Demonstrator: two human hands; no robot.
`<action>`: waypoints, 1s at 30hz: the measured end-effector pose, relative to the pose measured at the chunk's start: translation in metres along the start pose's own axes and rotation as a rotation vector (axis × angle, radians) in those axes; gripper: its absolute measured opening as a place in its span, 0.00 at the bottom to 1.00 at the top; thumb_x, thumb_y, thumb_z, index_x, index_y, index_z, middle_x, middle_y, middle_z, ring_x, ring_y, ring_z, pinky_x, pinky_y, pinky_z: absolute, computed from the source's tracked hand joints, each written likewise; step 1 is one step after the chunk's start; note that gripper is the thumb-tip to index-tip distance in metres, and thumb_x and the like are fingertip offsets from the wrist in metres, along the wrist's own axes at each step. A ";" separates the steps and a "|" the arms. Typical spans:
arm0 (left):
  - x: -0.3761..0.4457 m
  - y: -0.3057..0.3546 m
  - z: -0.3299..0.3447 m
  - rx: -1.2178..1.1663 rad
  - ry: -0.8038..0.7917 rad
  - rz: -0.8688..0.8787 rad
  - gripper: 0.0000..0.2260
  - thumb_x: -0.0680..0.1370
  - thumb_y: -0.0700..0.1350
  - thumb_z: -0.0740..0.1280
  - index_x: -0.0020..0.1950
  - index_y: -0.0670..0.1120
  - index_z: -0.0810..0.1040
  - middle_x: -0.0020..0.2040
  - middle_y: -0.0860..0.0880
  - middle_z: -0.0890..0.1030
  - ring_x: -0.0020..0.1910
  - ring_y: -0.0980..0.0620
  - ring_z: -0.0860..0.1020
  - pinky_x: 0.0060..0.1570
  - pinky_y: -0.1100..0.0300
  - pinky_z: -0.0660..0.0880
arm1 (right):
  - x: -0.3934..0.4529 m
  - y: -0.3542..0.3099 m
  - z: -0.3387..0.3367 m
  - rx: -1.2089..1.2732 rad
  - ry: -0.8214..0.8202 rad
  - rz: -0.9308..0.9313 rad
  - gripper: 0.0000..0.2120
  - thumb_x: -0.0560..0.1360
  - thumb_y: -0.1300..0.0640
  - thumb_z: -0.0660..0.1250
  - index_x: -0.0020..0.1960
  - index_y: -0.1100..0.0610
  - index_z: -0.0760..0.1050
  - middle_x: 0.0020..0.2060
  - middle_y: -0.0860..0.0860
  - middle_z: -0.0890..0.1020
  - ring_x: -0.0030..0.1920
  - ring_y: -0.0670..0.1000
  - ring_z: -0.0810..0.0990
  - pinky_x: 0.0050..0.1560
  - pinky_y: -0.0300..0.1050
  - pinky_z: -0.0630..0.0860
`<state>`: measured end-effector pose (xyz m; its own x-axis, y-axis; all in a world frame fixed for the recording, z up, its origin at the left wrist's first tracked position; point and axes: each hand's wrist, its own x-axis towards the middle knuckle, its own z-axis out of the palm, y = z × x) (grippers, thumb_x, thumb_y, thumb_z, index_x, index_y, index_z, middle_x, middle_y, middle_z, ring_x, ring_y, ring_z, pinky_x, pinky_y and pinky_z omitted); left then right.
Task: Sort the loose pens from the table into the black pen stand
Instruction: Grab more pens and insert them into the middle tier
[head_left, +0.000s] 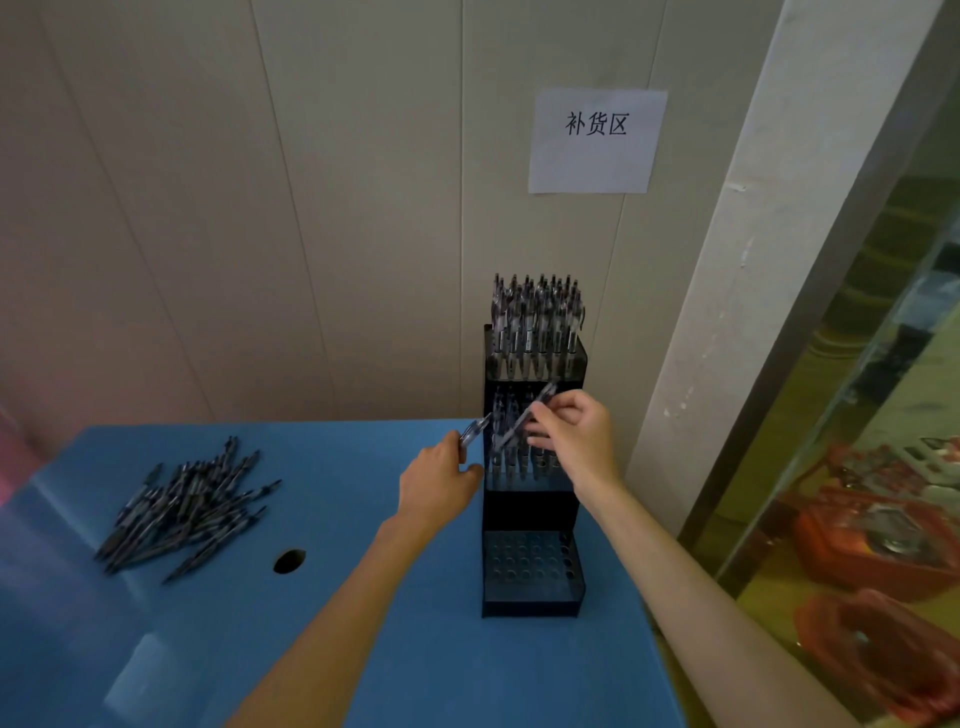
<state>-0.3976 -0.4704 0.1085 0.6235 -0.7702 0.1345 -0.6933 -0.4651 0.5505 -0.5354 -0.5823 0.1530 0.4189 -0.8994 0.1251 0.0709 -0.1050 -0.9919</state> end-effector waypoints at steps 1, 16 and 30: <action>0.000 0.000 -0.001 -0.003 0.003 0.002 0.10 0.79 0.48 0.66 0.45 0.47 0.65 0.33 0.51 0.70 0.29 0.52 0.66 0.28 0.57 0.60 | 0.002 0.000 -0.003 -0.036 0.012 -0.043 0.05 0.77 0.63 0.71 0.48 0.63 0.76 0.42 0.57 0.85 0.42 0.53 0.87 0.41 0.49 0.85; 0.005 0.000 -0.008 -0.043 0.022 -0.006 0.11 0.78 0.46 0.66 0.43 0.48 0.65 0.31 0.50 0.69 0.28 0.51 0.65 0.28 0.58 0.61 | 0.013 0.019 -0.008 -0.533 0.000 -0.392 0.06 0.76 0.61 0.72 0.53 0.59 0.82 0.41 0.47 0.84 0.40 0.39 0.82 0.45 0.32 0.80; 0.001 0.004 -0.016 -0.038 0.002 0.012 0.11 0.78 0.47 0.66 0.43 0.49 0.64 0.32 0.50 0.70 0.28 0.51 0.65 0.28 0.58 0.61 | 0.017 0.022 -0.001 -0.681 0.005 -0.391 0.03 0.75 0.61 0.72 0.43 0.59 0.81 0.32 0.47 0.83 0.32 0.44 0.82 0.40 0.48 0.83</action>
<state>-0.3936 -0.4661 0.1242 0.6158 -0.7749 0.1427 -0.6866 -0.4389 0.5796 -0.5276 -0.6007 0.1338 0.4736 -0.7452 0.4693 -0.3587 -0.6499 -0.6700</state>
